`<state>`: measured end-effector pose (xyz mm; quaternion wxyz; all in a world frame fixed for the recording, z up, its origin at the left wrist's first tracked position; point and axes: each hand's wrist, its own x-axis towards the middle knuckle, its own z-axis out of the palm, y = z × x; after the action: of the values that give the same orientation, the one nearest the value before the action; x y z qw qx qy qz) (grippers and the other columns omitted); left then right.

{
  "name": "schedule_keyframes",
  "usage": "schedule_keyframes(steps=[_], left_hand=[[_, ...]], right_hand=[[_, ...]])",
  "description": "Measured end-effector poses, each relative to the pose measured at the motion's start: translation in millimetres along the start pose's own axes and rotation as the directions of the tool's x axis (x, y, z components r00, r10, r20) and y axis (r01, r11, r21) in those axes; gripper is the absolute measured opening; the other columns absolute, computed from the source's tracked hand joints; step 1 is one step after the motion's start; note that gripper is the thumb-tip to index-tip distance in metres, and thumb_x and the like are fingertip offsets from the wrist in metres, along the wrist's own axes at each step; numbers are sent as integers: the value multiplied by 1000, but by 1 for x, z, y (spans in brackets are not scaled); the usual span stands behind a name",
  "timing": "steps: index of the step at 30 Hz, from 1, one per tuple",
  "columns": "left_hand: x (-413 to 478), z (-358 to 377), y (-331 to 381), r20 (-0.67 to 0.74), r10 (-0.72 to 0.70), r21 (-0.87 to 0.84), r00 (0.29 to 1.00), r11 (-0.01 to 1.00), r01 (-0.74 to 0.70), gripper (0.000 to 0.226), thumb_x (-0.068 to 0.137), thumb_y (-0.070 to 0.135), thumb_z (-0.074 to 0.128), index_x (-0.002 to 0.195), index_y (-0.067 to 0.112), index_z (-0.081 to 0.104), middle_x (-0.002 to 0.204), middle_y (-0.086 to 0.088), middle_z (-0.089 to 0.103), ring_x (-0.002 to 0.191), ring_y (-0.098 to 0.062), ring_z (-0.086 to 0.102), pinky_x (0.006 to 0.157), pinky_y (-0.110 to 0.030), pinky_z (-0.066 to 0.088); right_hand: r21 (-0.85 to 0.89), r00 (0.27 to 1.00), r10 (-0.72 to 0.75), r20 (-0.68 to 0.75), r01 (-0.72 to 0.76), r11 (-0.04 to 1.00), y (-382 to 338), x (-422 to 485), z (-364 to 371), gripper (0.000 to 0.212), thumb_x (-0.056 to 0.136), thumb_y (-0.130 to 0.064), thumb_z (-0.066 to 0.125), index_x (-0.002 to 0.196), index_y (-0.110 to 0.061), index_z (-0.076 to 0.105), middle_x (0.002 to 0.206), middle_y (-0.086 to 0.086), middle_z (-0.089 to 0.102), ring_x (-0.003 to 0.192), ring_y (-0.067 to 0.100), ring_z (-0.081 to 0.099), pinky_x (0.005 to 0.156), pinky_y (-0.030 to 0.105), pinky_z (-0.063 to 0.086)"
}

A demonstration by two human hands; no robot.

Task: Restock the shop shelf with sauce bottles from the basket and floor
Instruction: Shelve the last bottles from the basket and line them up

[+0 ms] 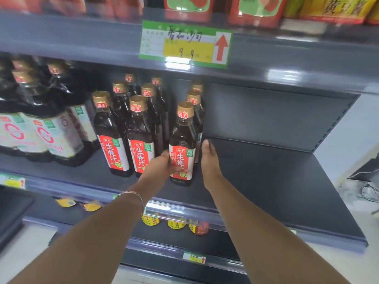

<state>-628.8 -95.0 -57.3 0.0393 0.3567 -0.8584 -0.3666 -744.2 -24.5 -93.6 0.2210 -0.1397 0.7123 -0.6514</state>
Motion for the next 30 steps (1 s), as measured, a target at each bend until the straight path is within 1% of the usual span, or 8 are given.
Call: schedule_keyframes(steps=[3,5,9,10,14,21,26,30], left_hand=[[4,0,-5,8,16,15,1000,1000,-16,47,87,27,59,127,7,42,120,-13,60,107,-32,58,97,-43,46],[7,0,-10,3,43,25,999,999,-43,46,86,26,60,125,8,44,119,-12,61,107,-31,59,96,-41,47],[8,-3,-22,-26,105,60,994,993,-103,29,88,24,58,110,6,55,108,-11,65,98,-29,61,85,-32,48],[8,-3,-25,-33,122,69,992,990,-119,25,88,25,57,106,6,57,102,-9,65,93,-28,62,81,-29,47],[6,-7,-35,-94,192,138,977,974,-178,20,91,26,52,95,8,60,89,-9,67,79,-25,63,68,-27,47],[9,-12,-40,-160,193,182,968,970,-163,27,94,25,47,89,3,62,82,-15,68,76,-29,65,74,-40,55],[14,-5,-42,-198,165,166,966,977,-133,26,93,27,48,83,6,59,82,-11,66,72,-25,61,69,-30,50],[18,-2,-43,-206,143,163,968,980,-110,23,91,34,51,77,15,53,67,4,52,60,-14,49,64,-26,41]], right_hand=[[207,994,82,70,-95,974,1,5,11,56,96,-54,26,135,-20,47,129,6,59,111,19,58,88,30,47],[256,987,127,98,-148,955,4,8,20,58,95,-57,25,138,-24,45,127,7,61,106,22,63,88,35,52],[347,982,146,120,-179,921,7,6,29,59,95,-57,26,141,-24,40,121,12,64,89,21,69,66,29,57],[357,982,143,123,-179,917,7,7,30,59,95,-57,26,141,-24,40,122,13,63,89,22,69,68,30,58],[402,984,129,122,-168,900,10,9,38,57,96,-55,26,143,-24,36,132,14,56,110,31,62,96,49,49],[351,983,137,123,-172,920,11,9,53,60,94,-58,25,144,-26,34,141,9,49,124,29,52,104,50,41],[319,986,118,114,-149,936,10,8,53,60,94,-58,24,144,-26,34,145,8,45,131,29,45,109,50,36],[369,990,80,117,-118,922,5,12,44,44,97,-47,36,138,-32,42,129,6,59,113,27,60,100,49,46]])
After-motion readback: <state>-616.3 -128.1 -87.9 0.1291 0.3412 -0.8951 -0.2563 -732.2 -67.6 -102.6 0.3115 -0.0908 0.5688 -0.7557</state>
